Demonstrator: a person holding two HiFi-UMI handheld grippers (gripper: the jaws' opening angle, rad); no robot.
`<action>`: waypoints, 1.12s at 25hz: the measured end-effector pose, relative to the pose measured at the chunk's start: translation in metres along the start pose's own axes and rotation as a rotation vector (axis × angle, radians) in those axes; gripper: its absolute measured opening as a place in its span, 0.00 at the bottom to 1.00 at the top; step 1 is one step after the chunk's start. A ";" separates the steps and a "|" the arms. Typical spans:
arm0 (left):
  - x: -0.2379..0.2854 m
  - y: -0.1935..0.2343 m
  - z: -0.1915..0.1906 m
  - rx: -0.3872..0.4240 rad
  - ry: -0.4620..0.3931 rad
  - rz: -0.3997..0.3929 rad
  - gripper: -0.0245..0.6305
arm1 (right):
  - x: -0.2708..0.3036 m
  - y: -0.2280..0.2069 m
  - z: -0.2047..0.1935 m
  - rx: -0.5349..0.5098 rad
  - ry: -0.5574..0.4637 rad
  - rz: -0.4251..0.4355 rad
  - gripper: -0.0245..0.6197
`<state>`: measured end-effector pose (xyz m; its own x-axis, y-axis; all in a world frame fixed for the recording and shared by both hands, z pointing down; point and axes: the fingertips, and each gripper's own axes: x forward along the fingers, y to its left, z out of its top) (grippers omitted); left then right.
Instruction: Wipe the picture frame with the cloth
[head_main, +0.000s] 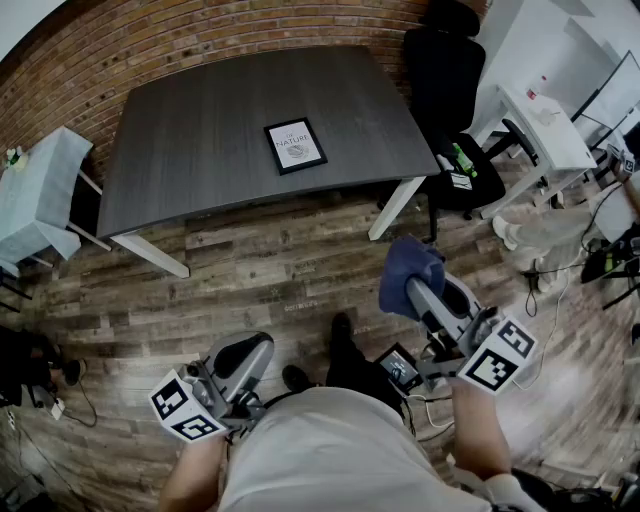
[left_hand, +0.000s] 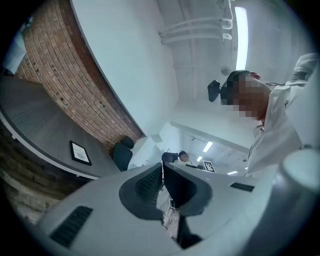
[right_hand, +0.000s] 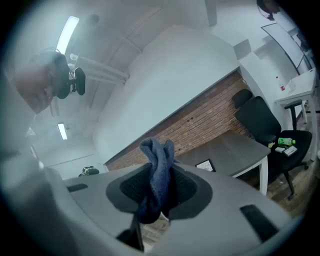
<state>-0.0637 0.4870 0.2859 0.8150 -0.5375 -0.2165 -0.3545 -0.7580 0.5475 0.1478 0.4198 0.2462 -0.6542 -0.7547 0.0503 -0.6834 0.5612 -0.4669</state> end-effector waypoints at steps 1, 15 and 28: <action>-0.001 0.001 0.000 -0.004 0.002 0.006 0.06 | 0.000 0.000 -0.001 -0.001 0.002 -0.001 0.21; 0.000 0.027 0.001 -0.022 -0.010 0.088 0.06 | 0.024 -0.026 0.002 0.016 0.039 -0.013 0.21; 0.082 0.087 0.001 -0.018 0.027 0.224 0.06 | 0.081 -0.115 0.042 0.000 0.119 0.012 0.21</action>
<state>-0.0285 0.3762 0.3151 0.7287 -0.6817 -0.0659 -0.5203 -0.6136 0.5939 0.1873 0.2800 0.2667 -0.6961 -0.7022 0.1492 -0.6754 0.5700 -0.4679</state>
